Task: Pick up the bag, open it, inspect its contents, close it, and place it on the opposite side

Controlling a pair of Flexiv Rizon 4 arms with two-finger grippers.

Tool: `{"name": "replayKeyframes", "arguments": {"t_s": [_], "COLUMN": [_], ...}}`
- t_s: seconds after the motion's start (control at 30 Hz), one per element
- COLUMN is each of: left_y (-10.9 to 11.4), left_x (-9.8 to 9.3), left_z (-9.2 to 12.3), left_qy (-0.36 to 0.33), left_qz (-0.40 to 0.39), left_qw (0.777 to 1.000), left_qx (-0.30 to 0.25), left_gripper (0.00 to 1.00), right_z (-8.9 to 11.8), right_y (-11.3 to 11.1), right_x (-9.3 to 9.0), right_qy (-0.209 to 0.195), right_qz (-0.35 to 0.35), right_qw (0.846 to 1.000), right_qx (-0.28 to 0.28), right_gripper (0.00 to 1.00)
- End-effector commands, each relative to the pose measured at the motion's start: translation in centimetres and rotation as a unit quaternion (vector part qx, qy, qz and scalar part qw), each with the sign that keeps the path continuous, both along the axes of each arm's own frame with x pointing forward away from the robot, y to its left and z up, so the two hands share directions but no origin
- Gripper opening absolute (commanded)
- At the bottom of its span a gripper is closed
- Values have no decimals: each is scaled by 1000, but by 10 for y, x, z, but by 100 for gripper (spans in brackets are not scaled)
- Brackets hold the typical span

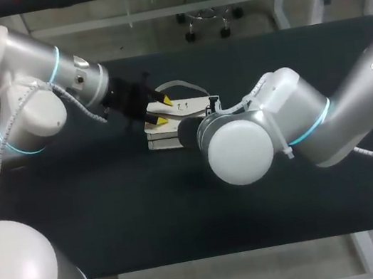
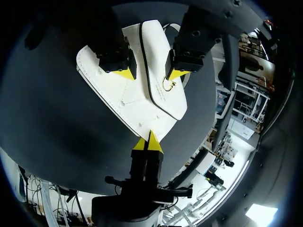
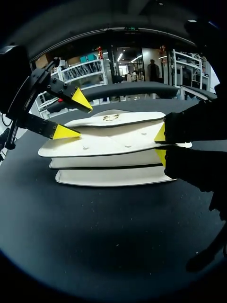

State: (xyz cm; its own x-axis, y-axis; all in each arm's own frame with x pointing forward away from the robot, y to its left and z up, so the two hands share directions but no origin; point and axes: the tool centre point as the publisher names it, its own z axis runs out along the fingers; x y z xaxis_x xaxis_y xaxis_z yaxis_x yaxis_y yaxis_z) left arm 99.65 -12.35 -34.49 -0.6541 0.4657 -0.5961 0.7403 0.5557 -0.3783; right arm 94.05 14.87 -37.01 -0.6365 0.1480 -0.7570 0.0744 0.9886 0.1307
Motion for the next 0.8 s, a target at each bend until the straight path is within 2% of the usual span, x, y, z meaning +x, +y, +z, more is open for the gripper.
{"name": "replayKeyframes", "arguments": {"t_s": [0.03,0.07,0.13,0.17,0.2,0.57,0.8], "left_y": [-5,-6,-6,-6,-6,-3,0], "left_x": [3,5,7,8,10,21,35], "left_z": [-7,-8,-8,-9,-9,2,19], "left_qy": [-2,-4,-6,-8,-11,28,106], "left_qz": [3,5,12,17,22,64,96], "left_qw": [1000,1000,1000,1000,1000,997,989], "left_qx": [-2,-2,-1,-1,1,-18,-31], "left_gripper": [43,40,26,9,0,0,0], "right_z": [-5,-5,-5,-5,-5,-5,-5], "right_y": [-2,-2,-2,-2,-2,-2,-2], "right_x": [-2,-2,-2,-2,-2,-2,-2], "right_qy": [-29,-29,-29,-29,-29,-29,-29], "right_qz": [13,13,13,13,13,13,13], "right_qw": [999,999,999,999,999,999,999], "right_qx": [12,12,12,12,12,12,12], "right_gripper": [0,0,0,0,0,0,0]}}
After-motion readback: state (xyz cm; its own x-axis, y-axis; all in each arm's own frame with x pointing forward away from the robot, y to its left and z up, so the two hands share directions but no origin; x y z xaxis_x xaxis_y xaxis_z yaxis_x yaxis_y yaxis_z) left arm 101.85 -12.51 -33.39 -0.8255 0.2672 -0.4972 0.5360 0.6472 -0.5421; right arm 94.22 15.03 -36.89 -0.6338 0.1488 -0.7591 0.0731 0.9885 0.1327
